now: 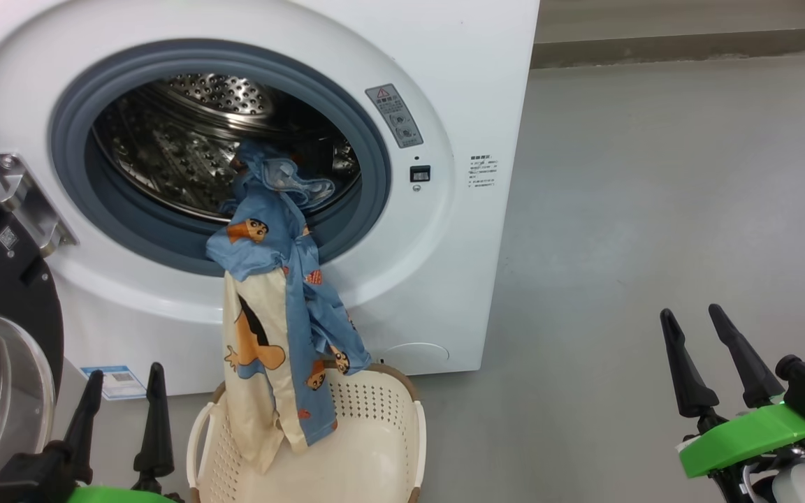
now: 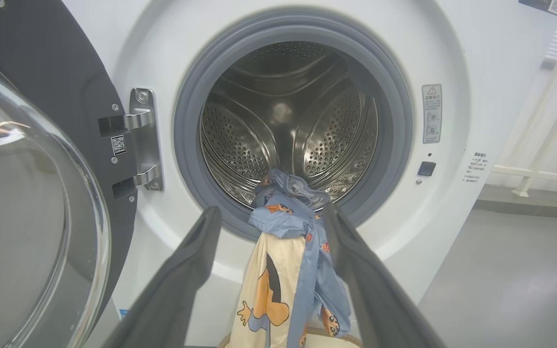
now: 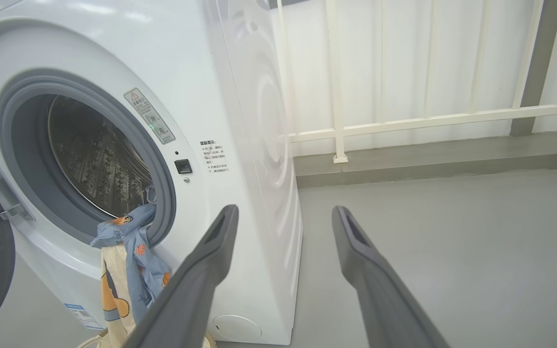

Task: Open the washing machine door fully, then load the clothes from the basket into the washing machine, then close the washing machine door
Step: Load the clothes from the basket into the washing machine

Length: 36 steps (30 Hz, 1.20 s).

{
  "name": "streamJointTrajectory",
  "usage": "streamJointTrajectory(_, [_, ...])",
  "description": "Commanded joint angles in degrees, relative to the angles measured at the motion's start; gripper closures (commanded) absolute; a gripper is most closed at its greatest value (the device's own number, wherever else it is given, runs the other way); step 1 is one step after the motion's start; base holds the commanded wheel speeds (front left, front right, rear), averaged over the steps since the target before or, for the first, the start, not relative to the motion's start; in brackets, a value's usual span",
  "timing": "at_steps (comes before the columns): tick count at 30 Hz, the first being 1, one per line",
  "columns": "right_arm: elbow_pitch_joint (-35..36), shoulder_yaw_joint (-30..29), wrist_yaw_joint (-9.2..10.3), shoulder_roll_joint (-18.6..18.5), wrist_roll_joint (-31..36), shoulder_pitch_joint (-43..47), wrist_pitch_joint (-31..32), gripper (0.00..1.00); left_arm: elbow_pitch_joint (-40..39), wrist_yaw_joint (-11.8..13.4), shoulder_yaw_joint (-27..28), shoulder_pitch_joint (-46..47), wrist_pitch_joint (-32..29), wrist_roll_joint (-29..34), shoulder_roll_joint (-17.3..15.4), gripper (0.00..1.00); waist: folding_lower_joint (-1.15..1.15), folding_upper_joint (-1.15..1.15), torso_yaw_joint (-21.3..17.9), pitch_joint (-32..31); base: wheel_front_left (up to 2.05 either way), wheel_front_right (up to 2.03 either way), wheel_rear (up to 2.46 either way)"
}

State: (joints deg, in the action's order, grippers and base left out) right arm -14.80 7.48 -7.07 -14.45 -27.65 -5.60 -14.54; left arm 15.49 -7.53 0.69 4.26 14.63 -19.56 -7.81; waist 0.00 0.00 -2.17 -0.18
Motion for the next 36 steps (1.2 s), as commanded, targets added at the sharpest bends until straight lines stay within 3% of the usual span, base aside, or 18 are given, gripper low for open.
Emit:
streamJointTrajectory(1, [1.5, 1.0, -0.42, -1.1, 1.1, -0.2, -0.5, 0.0, -1.9, 0.0, 2.2, 0.7, 0.4, 0.5, -0.7, 0.0, 0.0, 0.0, 0.0, -0.1, 0.0, 0.0, 0.0])
streamJointTrajectory(36, [0.9, 1.6, -0.42, -1.5, 1.2, -0.5, -0.5, 0.0, -1.4, 0.0, 2.1, 0.4, 0.4, 0.9, 0.2, 0.0, 0.0, 0.0, -0.3, -0.1, 0.0, 0.0, 0.0])
